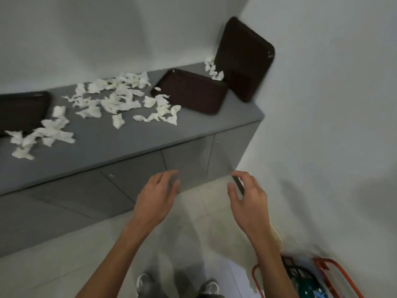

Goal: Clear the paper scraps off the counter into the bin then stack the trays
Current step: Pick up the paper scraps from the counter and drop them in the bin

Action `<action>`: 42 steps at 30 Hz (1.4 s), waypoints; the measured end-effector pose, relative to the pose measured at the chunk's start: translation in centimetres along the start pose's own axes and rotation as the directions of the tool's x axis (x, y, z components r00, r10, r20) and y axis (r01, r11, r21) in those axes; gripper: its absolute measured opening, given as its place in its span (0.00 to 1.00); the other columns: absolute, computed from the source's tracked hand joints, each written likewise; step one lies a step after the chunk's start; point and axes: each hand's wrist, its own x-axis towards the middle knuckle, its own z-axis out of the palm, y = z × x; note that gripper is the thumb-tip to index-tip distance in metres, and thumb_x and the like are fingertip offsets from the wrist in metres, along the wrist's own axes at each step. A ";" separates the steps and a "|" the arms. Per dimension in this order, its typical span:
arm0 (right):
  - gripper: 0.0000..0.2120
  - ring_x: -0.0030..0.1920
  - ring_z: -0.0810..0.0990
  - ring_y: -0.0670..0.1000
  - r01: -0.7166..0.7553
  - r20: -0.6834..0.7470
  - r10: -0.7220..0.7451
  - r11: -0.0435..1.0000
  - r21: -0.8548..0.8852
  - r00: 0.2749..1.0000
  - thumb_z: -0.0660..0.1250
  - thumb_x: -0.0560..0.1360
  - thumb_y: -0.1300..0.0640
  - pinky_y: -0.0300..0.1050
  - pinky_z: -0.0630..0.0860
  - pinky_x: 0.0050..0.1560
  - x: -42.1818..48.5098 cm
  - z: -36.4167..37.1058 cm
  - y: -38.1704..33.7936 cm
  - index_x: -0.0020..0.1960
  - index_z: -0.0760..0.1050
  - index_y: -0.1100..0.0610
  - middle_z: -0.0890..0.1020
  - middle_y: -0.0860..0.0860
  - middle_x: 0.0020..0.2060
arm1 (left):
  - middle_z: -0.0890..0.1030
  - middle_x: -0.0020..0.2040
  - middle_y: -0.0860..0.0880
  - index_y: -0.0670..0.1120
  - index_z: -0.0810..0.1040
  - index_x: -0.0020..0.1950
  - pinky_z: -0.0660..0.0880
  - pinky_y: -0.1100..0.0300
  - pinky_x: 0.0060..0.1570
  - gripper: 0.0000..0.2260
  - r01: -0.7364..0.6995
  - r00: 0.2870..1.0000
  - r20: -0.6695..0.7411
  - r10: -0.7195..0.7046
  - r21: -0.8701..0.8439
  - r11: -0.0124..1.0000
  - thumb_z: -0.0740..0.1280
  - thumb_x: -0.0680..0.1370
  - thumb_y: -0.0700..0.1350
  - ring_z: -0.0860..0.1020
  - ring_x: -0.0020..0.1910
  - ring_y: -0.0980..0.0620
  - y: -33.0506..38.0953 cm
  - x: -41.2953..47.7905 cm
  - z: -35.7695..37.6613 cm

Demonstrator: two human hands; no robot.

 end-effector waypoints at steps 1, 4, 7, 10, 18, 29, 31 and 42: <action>0.12 0.60 0.82 0.49 0.028 0.002 -0.029 1.000 0.010 1.000 0.67 0.82 0.52 0.46 0.77 0.62 0.0 1.1 -1.8 0.66 0.76 0.46 0.82 0.45 0.59 | 0.79 0.67 0.52 0.56 0.73 0.72 0.76 0.49 0.63 0.17 0.030 0.999 -0.037 -0.031 -0.016 0.999 0.59 0.85 0.57 0.74 0.67 0.49 -1.7 -0.7 -1.8; 0.12 0.59 0.80 0.46 0.096 0.021 -0.096 0.995 0.011 0.995 0.69 0.82 0.53 0.34 0.70 0.59 -0.2 5.1 -7.2 0.65 0.77 0.46 0.82 0.44 0.59 | 0.80 0.66 0.51 0.54 0.75 0.71 0.74 0.52 0.63 0.16 0.111 0.986 -0.121 -0.116 -0.046 0.993 0.60 0.85 0.56 0.75 0.67 0.48 -7.4 -3.0 -6.8; 0.12 0.58 0.79 0.43 0.126 0.062 -0.129 0.991 0.052 0.990 0.70 0.82 0.53 0.31 0.66 0.57 -0.6 10.0 -12.3 0.65 0.77 0.46 0.82 0.44 0.59 | 0.82 0.62 0.50 0.53 0.77 0.68 0.76 0.52 0.61 0.18 0.176 0.968 -0.167 -0.190 -0.092 0.980 0.57 0.84 0.59 0.79 0.63 0.47 -13.6 -5.4 -11.1; 0.13 0.58 0.77 0.40 0.161 0.131 -0.172 0.983 0.093 0.976 0.69 0.82 0.54 0.34 0.69 0.59 -1.1 15.5 -16.5 0.66 0.78 0.47 0.81 0.42 0.59 | 0.83 0.60 0.52 0.53 0.78 0.66 0.77 0.52 0.60 0.18 0.250 0.945 -0.183 -0.270 -0.126 0.960 0.57 0.83 0.59 0.80 0.60 0.49 -19.9 -8.3 -14.6; 0.10 0.61 0.78 0.40 0.258 0.331 -0.297 0.953 0.157 0.896 0.67 0.83 0.54 0.36 0.72 0.63 -1.5 28.7 -26.1 0.63 0.76 0.44 0.81 0.40 0.59 | 0.84 0.57 0.53 0.50 0.81 0.61 0.73 0.61 0.55 0.08 0.412 0.865 -0.238 -0.442 -0.166 0.896 0.67 0.83 0.48 0.82 0.56 0.52 -32.3 -11.9 -21.0; 0.09 0.56 0.79 0.39 0.369 0.488 -0.387 0.919 0.138 0.783 0.67 0.82 0.53 0.37 0.74 0.60 5.0 41.9 -32.3 0.60 0.77 0.44 0.80 0.39 0.57 | 0.82 0.59 0.48 0.49 0.80 0.63 0.76 0.51 0.59 0.11 0.462 0.853 -0.213 -0.476 -0.111 0.880 0.68 0.80 0.47 0.80 0.59 0.44 -46.1 -0.7 -23.4; 0.09 0.57 0.80 0.41 0.383 0.512 -0.389 0.916 0.123 0.766 0.67 0.82 0.53 0.40 0.76 0.60 7.0 44.4 -33.1 0.60 0.77 0.43 0.81 0.40 0.58 | 0.80 0.61 0.47 0.50 0.78 0.64 0.76 0.47 0.61 0.14 0.457 0.860 -0.203 -0.468 -0.100 0.884 0.66 0.80 0.49 0.78 0.60 0.43 -48.7 2.7 -23.8; 0.10 0.55 0.82 0.48 0.467 0.603 -0.437 0.876 0.119 0.668 0.65 0.81 0.51 0.54 0.81 0.56 16.1 54.8 -39.8 0.61 0.73 0.41 0.80 0.41 0.59 | 0.65 0.76 0.45 0.51 0.75 0.72 0.69 0.50 0.73 0.19 0.416 0.904 0.047 -0.425 0.140 0.899 0.70 0.81 0.43 0.67 0.75 0.43 -57.4 13.6 -21.9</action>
